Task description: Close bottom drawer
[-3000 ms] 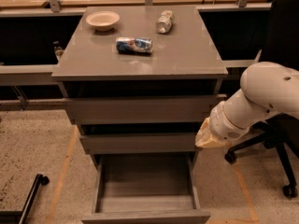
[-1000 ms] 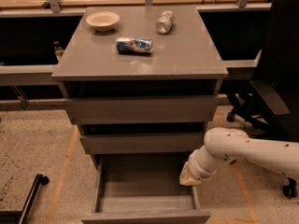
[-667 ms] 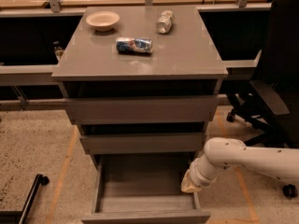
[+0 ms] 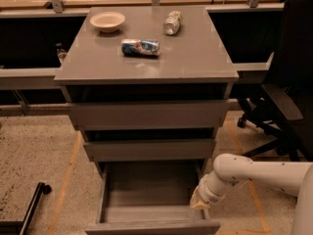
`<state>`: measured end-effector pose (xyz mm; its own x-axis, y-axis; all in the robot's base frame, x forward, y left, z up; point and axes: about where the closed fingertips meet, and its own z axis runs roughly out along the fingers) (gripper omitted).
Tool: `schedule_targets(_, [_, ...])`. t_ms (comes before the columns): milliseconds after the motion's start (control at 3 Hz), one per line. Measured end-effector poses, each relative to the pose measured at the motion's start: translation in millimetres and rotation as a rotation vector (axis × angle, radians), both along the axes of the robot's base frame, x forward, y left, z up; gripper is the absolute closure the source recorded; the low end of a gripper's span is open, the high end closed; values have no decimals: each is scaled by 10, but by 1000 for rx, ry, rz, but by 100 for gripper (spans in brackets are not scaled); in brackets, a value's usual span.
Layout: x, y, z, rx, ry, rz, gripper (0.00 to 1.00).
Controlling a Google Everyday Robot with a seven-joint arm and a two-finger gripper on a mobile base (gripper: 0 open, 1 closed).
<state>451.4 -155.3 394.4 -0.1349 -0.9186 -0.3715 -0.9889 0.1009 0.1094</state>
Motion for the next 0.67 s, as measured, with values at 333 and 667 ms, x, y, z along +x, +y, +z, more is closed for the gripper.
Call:
schedule_targets(333, [37,22,-217,-28,-5,-15,100])
schedule_targets(667, [107,36,-553,-25,13,-27,100])
